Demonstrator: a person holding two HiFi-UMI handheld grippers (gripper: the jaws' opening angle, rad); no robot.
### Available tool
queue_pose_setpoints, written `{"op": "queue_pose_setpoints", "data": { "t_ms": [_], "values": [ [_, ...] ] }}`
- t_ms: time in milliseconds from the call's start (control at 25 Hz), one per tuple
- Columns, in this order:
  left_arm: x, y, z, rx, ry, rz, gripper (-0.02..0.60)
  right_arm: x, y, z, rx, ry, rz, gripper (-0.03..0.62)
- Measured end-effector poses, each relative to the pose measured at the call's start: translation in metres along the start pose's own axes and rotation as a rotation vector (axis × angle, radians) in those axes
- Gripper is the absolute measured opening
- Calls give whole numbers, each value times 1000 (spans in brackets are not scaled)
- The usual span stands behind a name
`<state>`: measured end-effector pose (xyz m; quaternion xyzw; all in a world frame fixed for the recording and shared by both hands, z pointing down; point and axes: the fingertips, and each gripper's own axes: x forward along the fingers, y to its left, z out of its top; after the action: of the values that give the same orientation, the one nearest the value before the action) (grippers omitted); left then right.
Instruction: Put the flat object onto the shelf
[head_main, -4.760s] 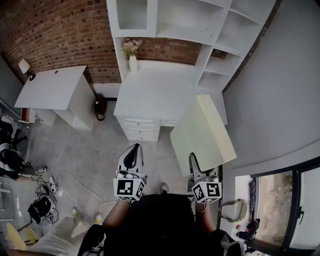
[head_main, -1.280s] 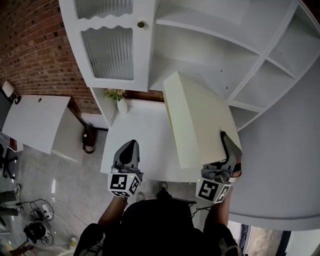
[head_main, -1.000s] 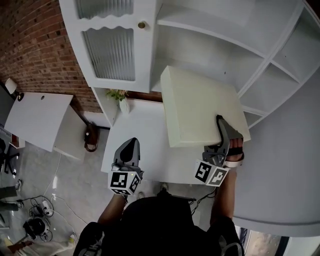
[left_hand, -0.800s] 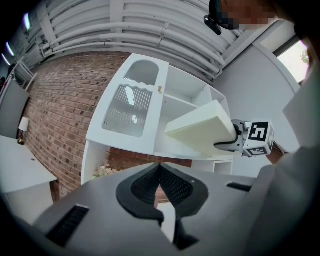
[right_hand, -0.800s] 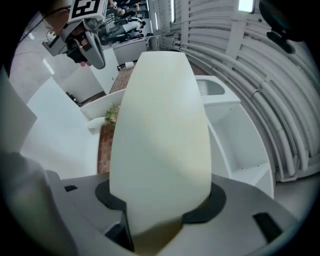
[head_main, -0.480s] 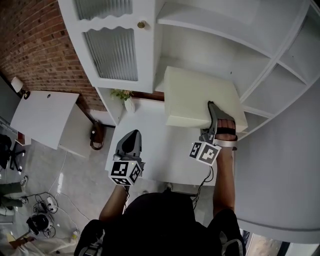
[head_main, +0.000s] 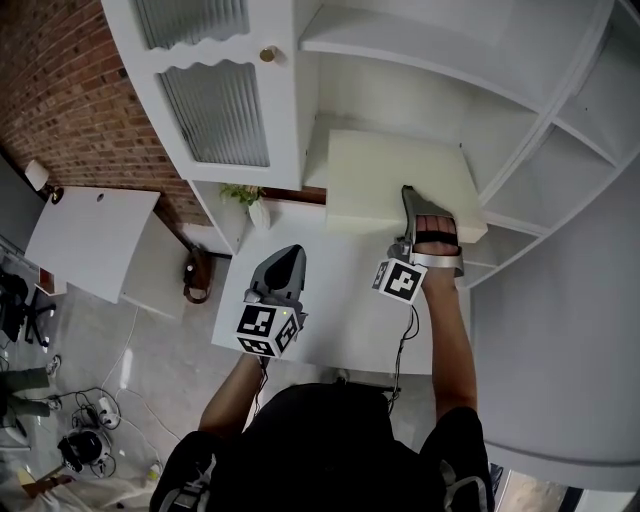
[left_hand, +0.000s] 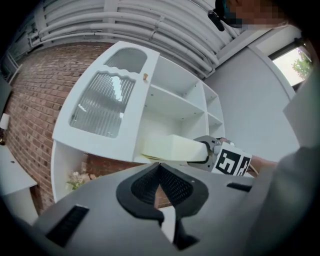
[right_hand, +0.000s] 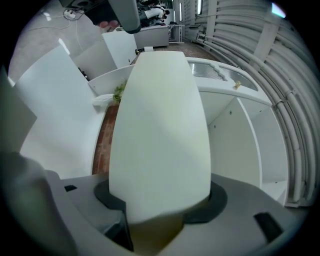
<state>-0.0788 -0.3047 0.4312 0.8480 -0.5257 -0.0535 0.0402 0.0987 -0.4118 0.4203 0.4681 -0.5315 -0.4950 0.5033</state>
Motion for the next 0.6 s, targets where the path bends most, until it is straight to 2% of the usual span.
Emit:
{"op": "queue_pose_setpoints", "data": {
  "t_ms": [320, 600],
  "values": [
    [48, -36, 11, 41, 19, -125, 9, 14, 1, 4, 1, -30, 15, 304],
    [72, -66, 14, 82, 20, -182, 9, 17, 3, 6, -11, -42, 17, 305]
  ]
}}
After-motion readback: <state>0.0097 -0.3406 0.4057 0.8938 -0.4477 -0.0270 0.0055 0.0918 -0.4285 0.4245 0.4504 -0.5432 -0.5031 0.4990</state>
